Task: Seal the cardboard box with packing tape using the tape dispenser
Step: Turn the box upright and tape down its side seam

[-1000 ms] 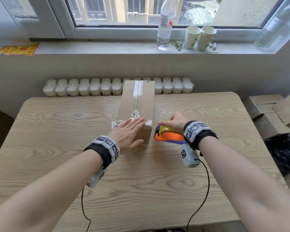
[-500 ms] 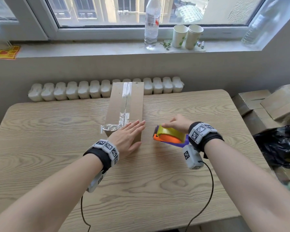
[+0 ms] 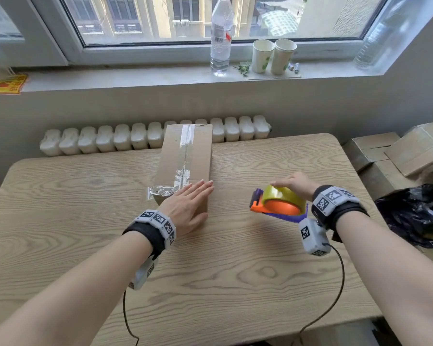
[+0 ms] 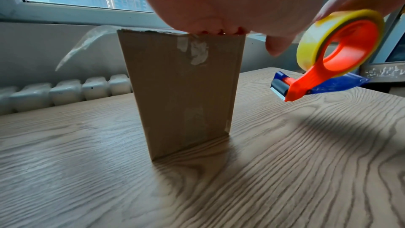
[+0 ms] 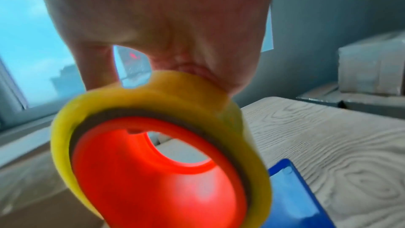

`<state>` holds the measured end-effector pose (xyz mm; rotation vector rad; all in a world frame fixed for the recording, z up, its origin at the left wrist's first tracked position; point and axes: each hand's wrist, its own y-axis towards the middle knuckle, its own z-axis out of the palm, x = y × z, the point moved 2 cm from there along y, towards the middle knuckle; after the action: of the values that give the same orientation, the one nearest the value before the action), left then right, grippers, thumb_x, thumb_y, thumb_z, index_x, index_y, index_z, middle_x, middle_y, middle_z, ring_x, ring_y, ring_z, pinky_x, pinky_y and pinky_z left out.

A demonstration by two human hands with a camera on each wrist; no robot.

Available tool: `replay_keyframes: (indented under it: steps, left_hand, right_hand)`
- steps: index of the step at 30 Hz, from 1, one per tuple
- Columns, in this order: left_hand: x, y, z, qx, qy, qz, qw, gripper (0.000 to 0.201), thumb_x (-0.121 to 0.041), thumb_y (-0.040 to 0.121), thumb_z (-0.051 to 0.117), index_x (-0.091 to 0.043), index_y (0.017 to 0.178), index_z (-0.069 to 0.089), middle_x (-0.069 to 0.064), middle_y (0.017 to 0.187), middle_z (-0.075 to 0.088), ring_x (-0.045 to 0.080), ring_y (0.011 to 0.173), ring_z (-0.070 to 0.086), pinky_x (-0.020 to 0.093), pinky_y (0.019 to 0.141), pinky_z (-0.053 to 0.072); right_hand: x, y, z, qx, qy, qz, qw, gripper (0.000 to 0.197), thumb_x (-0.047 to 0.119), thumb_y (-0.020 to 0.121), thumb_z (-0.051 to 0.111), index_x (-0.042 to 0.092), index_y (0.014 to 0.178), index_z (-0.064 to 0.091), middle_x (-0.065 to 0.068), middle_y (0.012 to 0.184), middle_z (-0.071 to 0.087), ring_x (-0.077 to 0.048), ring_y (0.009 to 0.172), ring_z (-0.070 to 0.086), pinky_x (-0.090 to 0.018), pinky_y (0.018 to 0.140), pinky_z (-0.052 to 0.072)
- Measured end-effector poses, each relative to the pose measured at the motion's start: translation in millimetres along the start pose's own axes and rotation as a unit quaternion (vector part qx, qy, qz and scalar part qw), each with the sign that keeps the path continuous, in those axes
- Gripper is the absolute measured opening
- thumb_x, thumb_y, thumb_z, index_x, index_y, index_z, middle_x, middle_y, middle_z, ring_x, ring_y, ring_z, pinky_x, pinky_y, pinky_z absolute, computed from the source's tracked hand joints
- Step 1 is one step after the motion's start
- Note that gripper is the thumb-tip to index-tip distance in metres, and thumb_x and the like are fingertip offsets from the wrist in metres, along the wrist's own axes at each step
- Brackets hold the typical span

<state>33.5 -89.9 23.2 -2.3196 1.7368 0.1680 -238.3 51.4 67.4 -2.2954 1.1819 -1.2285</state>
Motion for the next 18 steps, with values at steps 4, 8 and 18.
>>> replay_keyframes:
  steps: [4,8,18]
  left_hand:
    - [-1.0,-0.5,-3.2,-0.014,-0.031,-0.005,0.999,0.075,-0.052,0.086,0.026,-0.019,0.149,0.002,-0.005,0.158,0.003,0.007,0.143,-0.003,0.03,0.12,0.003]
    - [-1.9,-0.7,-3.7,-0.009,-0.03,-0.011,0.999,0.076,-0.056,0.084,0.02,-0.019,0.148,0.004,-0.005,0.158,0.003,0.005,0.142,-0.004,0.028,0.119,0.002]
    - [-2.4,1.7,-3.4,-0.03,-0.055,-0.032,0.998,0.078,-0.057,0.08,0.021,-0.021,0.148,0.01,-0.003,0.158,0.01,0.009,0.145,0.004,0.023,0.117,0.0]
  right_hand:
    - [9.0,-10.7,-9.5,-0.026,0.047,-0.055,0.997,0.046,0.047,0.072,0.074,0.017,0.049,0.047,0.006,0.045,0.051,-0.018,0.053,0.049,-0.027,0.054,0.037]
    - [21.0,-21.2,-10.5,-0.029,0.073,-0.093,0.993,0.046,0.047,0.068,0.076,0.018,0.048,0.047,0.003,0.049,0.053,-0.017,0.052,0.052,-0.025,0.051,0.04]
    - [40.7,-34.2,-2.0,-0.008,0.142,-0.147,0.979,0.033,0.036,0.072,0.076,0.019,0.047,0.063,0.01,0.048,0.062,-0.013,0.056,0.057,-0.021,0.048,0.044]
